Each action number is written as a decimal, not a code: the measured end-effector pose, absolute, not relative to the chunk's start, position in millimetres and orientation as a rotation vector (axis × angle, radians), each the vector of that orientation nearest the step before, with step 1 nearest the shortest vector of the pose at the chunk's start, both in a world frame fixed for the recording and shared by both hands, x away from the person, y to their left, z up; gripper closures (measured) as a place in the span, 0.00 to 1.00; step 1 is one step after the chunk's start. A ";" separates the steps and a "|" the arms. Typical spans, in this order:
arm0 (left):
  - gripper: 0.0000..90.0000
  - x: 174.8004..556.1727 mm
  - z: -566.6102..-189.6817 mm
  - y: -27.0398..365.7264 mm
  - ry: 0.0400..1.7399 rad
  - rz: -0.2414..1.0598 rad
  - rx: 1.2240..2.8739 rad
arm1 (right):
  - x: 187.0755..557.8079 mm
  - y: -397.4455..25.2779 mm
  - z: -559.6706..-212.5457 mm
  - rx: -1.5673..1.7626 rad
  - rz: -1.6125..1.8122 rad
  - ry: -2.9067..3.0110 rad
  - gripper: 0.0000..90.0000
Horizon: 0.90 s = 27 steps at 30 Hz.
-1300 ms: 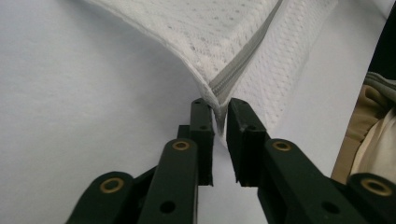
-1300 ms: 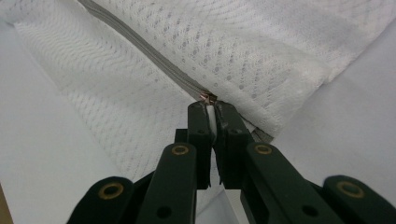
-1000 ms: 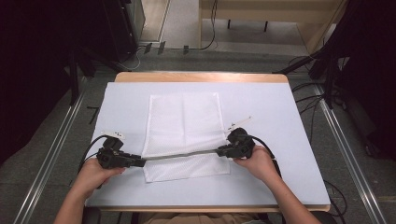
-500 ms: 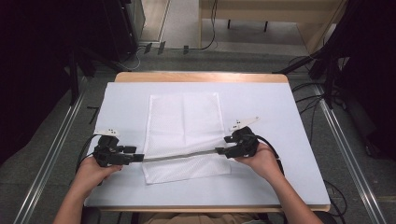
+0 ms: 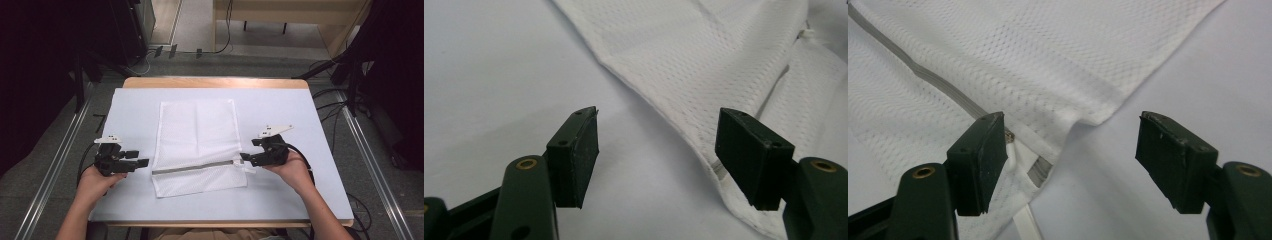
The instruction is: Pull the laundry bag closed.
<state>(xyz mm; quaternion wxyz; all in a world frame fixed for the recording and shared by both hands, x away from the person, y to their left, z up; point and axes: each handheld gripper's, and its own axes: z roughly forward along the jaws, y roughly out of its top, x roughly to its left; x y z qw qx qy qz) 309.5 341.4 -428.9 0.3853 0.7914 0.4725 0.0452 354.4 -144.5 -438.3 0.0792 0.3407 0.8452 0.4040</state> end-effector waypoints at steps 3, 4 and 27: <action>0.37 310.5 -429.0 344.7 1.213 0.134 2.011 | 356.4 -154.2 -438.4 1.049 1.203 2.503 0.32; 0.37 310.6 -429.2 345.4 1.223 0.141 2.003 | 357.1 -156.5 -438.6 1.054 1.206 2.496 0.32; 0.37 314.2 -431.8 355.4 1.276 0.206 1.997 | 373.6 -198.3 -446.7 1.194 1.185 2.358 0.33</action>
